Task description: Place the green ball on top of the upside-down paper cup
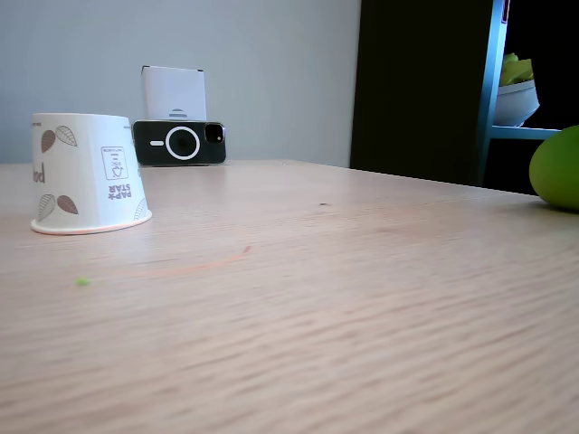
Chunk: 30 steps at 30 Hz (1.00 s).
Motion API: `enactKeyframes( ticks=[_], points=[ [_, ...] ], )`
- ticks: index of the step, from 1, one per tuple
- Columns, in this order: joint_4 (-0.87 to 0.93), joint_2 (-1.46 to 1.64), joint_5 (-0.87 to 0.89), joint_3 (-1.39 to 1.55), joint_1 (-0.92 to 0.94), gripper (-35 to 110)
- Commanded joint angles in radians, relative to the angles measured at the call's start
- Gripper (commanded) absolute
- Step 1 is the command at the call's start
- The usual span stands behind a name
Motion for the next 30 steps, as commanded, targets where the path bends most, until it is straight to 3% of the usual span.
enactKeyframes(
  ticks=[1, 21, 30],
  points=[
    [-0.051, -0.018, 0.002, 0.017, -0.002, 49],
    [-0.242, -0.127, 0.015, 0.158, 0.034, 48],
    [-0.29, -0.153, 0.026, 0.16, 0.025, 30]
  ],
)
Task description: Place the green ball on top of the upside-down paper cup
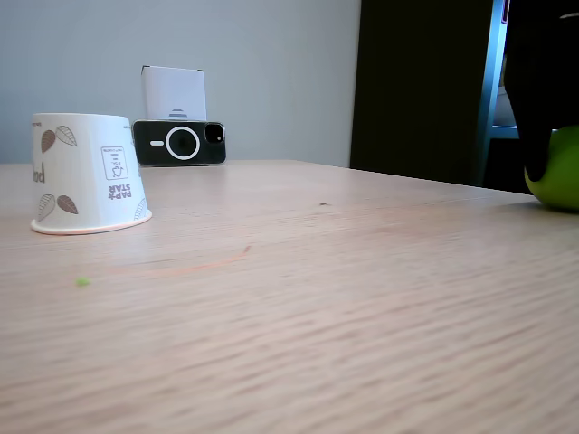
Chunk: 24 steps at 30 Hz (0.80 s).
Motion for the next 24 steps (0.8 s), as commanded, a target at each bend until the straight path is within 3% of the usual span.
enactKeyframes(
  ticks=[1, 13, 24],
  points=[
    [-0.018, 0.003, 0.0, 0.002, -0.011, 28],
    [-0.023, 0.141, -0.012, -0.028, -0.017, 27],
    [0.078, 0.331, -0.008, -0.293, -0.114, 27]
  ],
)
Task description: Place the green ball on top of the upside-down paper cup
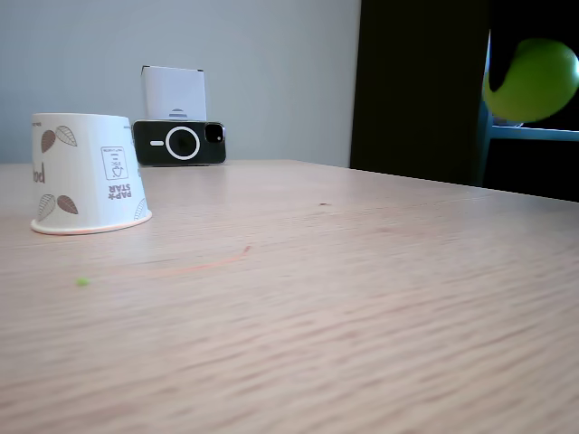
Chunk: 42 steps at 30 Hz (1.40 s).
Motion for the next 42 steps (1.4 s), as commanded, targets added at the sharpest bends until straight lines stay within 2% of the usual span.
enactKeyframes(
  ticks=[1, 8, 19, 42],
  points=[
    [0.025, 0.078, 0.005, -0.12, -0.04, 27],
    [0.021, 0.077, 0.035, -0.356, -0.222, 27],
    [0.011, -0.106, 0.043, -0.66, -0.543, 27],
    [-0.321, -0.43, 0.048, -0.68, -0.946, 27]
  ],
)
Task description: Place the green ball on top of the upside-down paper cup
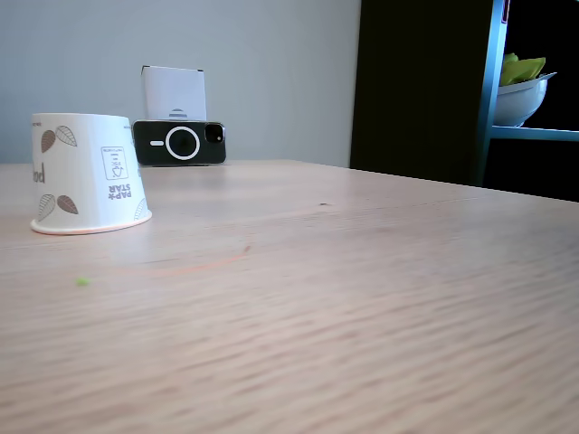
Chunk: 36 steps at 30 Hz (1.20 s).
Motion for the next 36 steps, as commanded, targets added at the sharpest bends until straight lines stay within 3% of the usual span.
enactKeyframes(
  ticks=[1, 36],
  points=[
    [-0.063, -0.029, 0.003, -0.048, -0.041, 27],
    [-0.184, -0.304, 0.103, 0.005, -0.118, 28]
  ],
)
